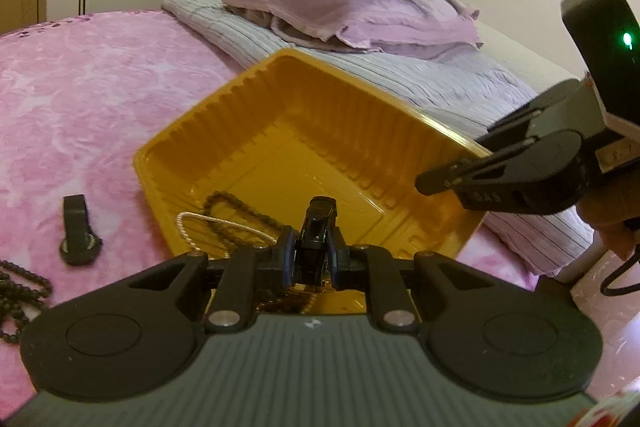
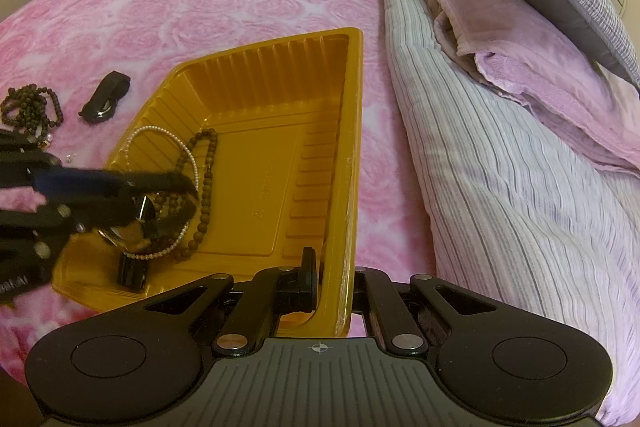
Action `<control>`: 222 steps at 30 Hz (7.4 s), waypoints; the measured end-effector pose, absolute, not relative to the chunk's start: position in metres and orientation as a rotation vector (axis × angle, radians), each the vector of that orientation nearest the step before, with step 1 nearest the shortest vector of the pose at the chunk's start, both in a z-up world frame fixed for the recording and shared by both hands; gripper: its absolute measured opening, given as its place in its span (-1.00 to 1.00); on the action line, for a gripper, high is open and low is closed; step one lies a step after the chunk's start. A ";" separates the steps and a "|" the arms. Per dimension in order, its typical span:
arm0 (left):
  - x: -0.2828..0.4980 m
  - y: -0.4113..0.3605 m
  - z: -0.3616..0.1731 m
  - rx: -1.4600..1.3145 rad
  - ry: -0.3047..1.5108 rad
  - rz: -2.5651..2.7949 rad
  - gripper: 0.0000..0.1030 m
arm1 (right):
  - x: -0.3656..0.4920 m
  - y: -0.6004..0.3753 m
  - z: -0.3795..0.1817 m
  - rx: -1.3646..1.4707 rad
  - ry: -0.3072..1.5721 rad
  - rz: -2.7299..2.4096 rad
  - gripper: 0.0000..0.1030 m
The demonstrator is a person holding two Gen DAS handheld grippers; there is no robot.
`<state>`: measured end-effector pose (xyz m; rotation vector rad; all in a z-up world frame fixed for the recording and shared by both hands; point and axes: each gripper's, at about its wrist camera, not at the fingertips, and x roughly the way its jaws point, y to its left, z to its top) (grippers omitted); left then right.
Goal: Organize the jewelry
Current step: 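Lower the black watch into the tray and open the left gripper, then move the left gripper back and grasp the small pearl earring, then place the pearl earring in the tray and open the left gripper, then move the left gripper back and grasp the small gold earring, then place the gold earring in the tray and open the left gripper, then grasp the dark brown bead strand with the left gripper and lift it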
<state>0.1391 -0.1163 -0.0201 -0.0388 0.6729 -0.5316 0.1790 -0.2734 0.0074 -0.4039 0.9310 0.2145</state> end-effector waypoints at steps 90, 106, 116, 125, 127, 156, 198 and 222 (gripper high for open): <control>0.139 -0.101 -0.036 0.048 0.613 -0.387 -0.87 | 0.180 -0.273 0.004 -0.403 0.940 0.211 -0.91; 0.139 -0.110 -0.037 0.041 0.619 -0.418 -0.55 | 0.180 -0.273 0.003 -0.404 0.939 0.212 -0.91; 0.118 -0.057 -0.048 0.013 0.649 -0.287 -0.55 | 0.179 -0.273 0.003 -0.406 0.938 0.211 -0.91; 0.117 -0.004 -0.071 -0.013 0.711 -0.142 -0.55 | 0.178 -0.272 0.003 -0.409 0.937 0.208 -0.91; 0.120 0.001 -0.077 -0.016 0.726 -0.132 -0.55 | 0.178 -0.272 0.003 -0.408 0.938 0.208 -0.91; 0.146 -0.007 -0.087 0.126 0.701 -0.097 -0.77 | 0.179 -0.273 0.003 -0.409 0.939 0.208 -0.91; 0.135 -0.110 -0.040 0.068 0.618 -0.405 -0.78 | 0.180 -0.273 0.003 -0.410 0.940 0.209 -0.91; 0.123 -0.062 -0.039 0.040 0.614 -0.284 -0.51 | 0.180 -0.273 0.003 -0.412 0.940 0.210 -0.91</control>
